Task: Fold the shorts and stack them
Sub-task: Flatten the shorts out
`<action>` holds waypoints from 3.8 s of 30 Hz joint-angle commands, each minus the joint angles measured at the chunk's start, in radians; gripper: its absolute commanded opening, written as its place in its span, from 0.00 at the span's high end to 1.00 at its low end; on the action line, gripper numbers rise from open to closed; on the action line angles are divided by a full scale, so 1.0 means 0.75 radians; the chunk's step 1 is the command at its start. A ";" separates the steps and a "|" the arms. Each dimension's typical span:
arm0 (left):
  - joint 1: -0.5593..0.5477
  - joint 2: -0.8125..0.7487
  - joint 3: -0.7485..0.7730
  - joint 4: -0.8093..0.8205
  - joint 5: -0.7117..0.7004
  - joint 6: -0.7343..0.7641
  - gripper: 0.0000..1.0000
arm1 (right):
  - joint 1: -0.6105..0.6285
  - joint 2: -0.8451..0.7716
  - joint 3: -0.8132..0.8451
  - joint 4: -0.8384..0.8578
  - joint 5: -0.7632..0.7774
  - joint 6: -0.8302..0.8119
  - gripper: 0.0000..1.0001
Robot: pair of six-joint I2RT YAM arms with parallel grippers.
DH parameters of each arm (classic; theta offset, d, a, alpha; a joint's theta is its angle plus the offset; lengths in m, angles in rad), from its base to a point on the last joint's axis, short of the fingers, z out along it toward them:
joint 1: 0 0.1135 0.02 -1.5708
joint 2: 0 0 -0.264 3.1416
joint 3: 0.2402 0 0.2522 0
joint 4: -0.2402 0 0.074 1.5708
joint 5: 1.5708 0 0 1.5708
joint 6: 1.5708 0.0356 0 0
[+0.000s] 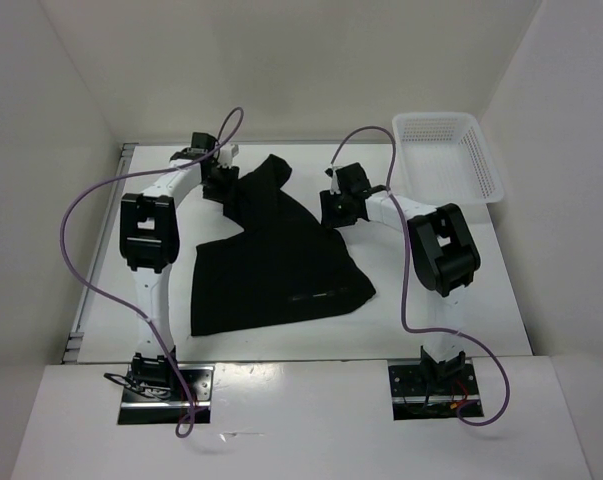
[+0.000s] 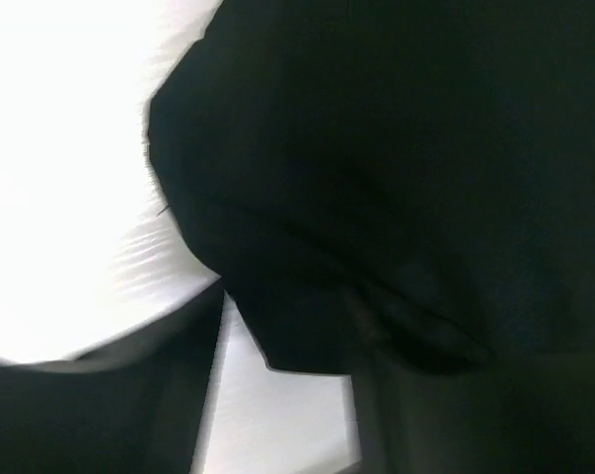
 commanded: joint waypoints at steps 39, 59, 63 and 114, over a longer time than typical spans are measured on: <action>-0.087 -0.691 -0.963 -0.110 -0.333 0.012 0.94 | -0.002 -0.460 -0.320 -0.061 -0.010 -0.206 0.90; 0.089 -0.385 -0.101 -0.192 -0.020 0.012 0.16 | -0.118 -0.358 0.030 0.008 -0.197 -0.142 0.30; 0.089 -0.168 0.065 -0.210 -0.036 0.012 0.16 | -0.118 -0.125 0.211 -0.037 -0.129 -0.070 0.32; 0.033 0.004 0.438 -0.010 -0.474 0.012 1.00 | -0.155 0.334 0.816 0.020 0.272 -0.106 1.00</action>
